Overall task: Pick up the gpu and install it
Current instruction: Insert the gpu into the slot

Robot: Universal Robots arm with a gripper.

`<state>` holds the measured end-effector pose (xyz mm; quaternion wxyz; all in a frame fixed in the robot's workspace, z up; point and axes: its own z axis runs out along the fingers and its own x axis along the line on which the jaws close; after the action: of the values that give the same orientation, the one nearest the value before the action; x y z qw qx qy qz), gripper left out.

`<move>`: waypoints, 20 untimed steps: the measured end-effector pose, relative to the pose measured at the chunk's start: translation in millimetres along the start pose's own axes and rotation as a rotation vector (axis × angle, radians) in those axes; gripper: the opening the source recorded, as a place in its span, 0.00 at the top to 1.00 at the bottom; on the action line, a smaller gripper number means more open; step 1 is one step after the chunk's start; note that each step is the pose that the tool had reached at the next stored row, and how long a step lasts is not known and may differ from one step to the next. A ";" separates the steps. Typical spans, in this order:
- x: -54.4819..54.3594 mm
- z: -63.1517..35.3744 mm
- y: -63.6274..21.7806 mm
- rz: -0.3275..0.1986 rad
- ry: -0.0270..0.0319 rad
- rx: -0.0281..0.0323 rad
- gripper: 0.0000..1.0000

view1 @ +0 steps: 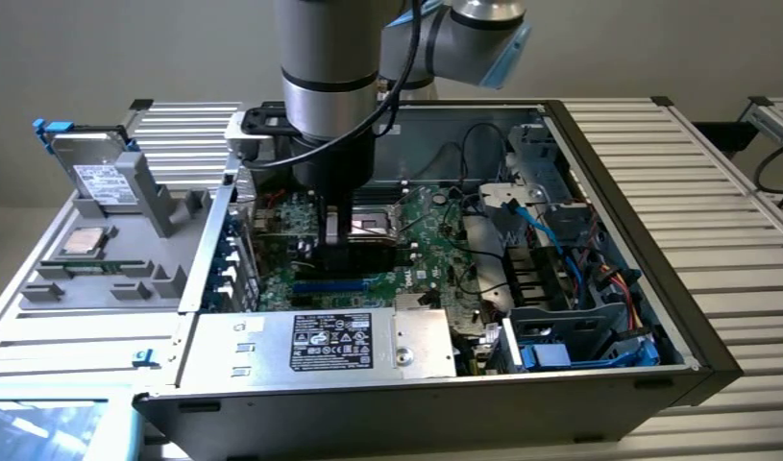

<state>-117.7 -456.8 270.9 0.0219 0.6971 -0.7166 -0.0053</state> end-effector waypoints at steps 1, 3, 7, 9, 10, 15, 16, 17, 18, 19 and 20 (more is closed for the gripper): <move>0.0 0.2 0.0 0.000 0.0001 0.0017 0.71; -0.1 1.0 0.3 0.000 -0.0005 0.0090 0.71; -0.1 1.7 2.7 0.000 0.0005 0.0158 0.71; 0.0 2.4 3.9 0.000 0.0008 0.0170 0.71; 0.0 2.8 4.2 0.000 0.0009 0.0180 0.71; 0.0 4.0 5.2 0.000 0.0009 0.0211 0.71; -0.3 4.5 5.9 0.001 0.0005 0.0229 0.71; -0.6 4.9 6.3 0.001 0.0006 0.0244 0.71; -1.2 5.4 6.6 0.001 0.0005 0.0258 0.71; -2.0 5.8 6.9 0.001 0.0006 0.0268 0.71; -2.8 6.3 7.1 0.001 0.0005 0.0273 0.71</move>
<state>-125.0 -453.9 264.8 0.0126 0.6971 -0.7168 0.0046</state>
